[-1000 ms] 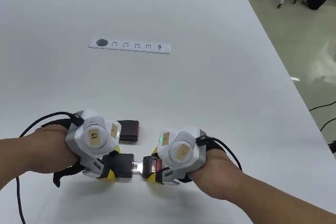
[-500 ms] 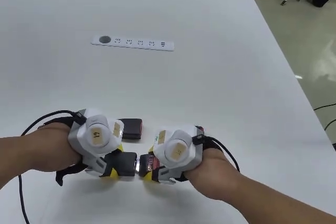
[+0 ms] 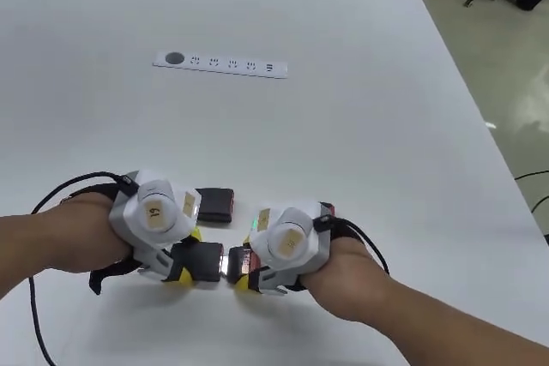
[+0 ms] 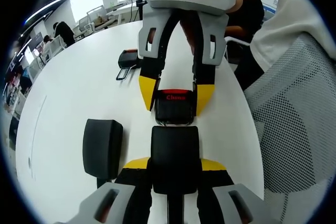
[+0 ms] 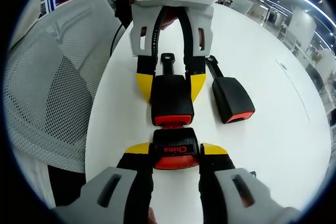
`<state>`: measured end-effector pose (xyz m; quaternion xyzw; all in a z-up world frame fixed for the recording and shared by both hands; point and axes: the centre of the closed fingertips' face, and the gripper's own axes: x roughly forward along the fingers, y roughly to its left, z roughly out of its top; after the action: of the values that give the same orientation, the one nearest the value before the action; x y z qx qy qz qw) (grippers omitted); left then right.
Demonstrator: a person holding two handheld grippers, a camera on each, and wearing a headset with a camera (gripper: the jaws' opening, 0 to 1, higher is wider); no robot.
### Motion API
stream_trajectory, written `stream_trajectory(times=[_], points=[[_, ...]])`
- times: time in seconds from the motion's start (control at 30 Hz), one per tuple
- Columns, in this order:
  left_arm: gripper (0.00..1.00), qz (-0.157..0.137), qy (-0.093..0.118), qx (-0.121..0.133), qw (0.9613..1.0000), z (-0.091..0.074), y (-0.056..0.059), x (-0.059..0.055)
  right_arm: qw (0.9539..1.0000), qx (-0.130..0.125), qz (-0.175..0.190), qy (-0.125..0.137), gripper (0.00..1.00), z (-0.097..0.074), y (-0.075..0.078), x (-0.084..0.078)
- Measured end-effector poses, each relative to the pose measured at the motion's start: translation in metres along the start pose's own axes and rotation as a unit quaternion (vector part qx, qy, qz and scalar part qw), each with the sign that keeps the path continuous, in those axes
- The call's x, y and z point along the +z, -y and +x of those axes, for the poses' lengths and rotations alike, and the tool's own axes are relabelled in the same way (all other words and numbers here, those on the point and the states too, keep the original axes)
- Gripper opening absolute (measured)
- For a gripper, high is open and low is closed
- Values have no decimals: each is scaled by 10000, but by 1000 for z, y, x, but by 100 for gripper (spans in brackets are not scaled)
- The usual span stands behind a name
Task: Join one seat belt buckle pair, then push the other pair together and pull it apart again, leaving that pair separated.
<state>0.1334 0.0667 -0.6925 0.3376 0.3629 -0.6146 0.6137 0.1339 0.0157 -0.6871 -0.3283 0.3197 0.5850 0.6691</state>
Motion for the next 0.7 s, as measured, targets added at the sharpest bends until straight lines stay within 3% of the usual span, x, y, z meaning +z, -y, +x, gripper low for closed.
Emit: stream_trajectory(times=[0.17,0.7], points=[[32,-2,-142,0,9999,-1,1,1,10000,39,-81,-24,30,-2,1,-2],[32,33,-174,-81,9998,-4,3,7,9999,142,74,4,30,0,-1,-4]])
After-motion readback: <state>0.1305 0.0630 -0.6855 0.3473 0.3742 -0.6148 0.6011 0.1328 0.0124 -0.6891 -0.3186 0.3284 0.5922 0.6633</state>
